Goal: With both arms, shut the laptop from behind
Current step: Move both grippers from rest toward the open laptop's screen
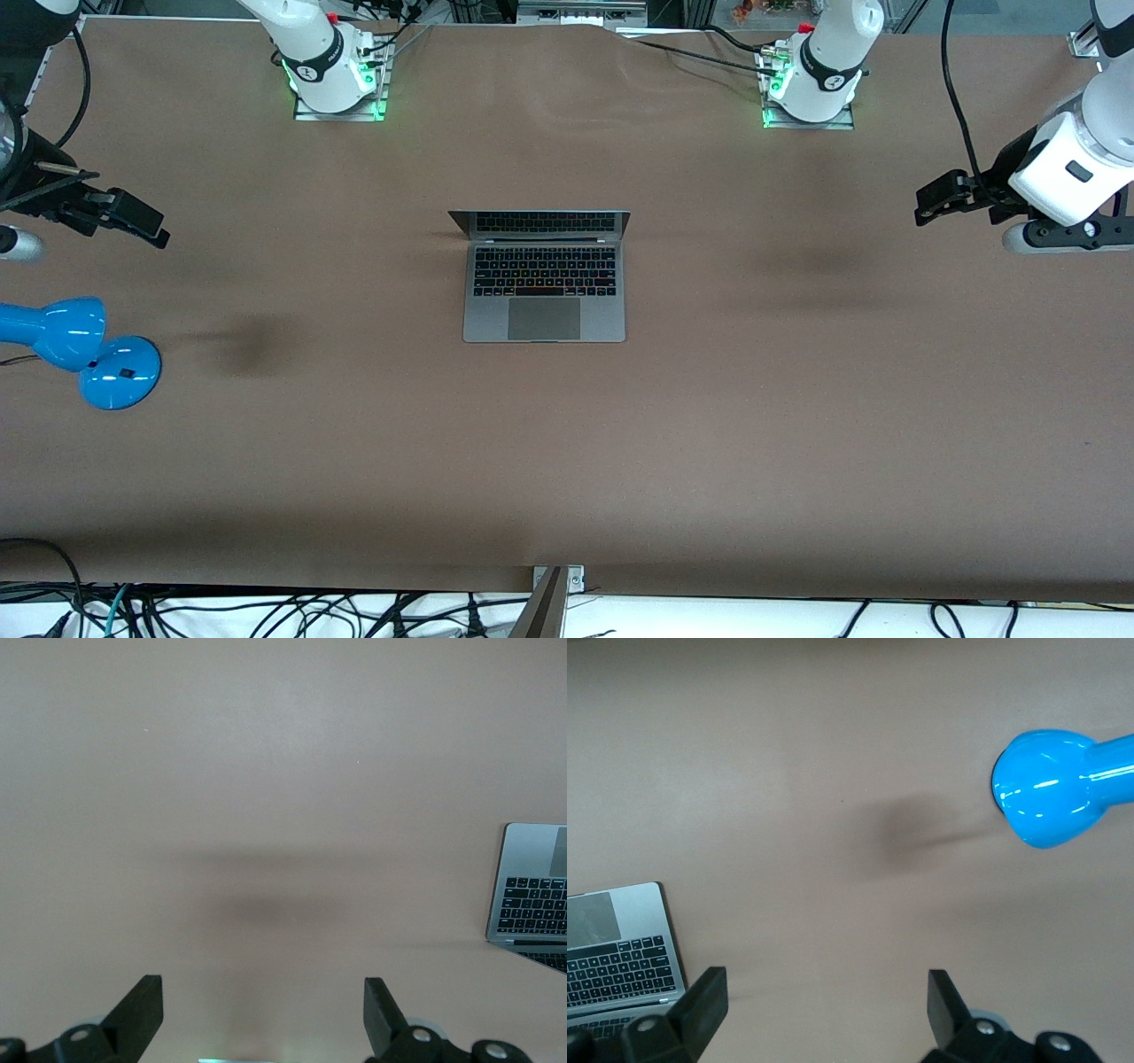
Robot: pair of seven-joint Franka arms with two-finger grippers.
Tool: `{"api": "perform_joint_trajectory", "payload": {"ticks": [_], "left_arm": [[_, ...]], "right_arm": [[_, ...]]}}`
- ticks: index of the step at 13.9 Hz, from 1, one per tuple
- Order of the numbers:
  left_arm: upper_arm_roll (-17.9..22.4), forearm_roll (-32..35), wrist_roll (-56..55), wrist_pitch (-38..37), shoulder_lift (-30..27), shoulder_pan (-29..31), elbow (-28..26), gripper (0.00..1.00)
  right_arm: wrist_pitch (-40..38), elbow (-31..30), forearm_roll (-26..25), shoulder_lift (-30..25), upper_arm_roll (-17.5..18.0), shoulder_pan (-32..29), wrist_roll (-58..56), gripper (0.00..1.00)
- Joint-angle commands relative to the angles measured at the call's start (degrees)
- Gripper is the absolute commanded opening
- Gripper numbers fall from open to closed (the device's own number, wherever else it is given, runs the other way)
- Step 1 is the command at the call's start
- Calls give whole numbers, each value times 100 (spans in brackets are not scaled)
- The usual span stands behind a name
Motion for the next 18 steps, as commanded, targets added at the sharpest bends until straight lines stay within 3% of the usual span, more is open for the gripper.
{"api": "perform_joint_trajectory", "payload": {"ticks": [1, 10, 18], "left_arm": [[-110, -128, -149, -37, -198, 20, -191, 100], [-347, -321, -448, -81, -182, -7, -193, 100], [-1489, -584, -1713, -72, -41, -7, -245, 100]], "right_arm": [[-24, -42, -14, -82, 4, 23, 82, 100], [-24, -33, -23, -82, 13, 23, 73, 100], [-42, -42, -23, -91, 143, 32, 73, 100]]}}
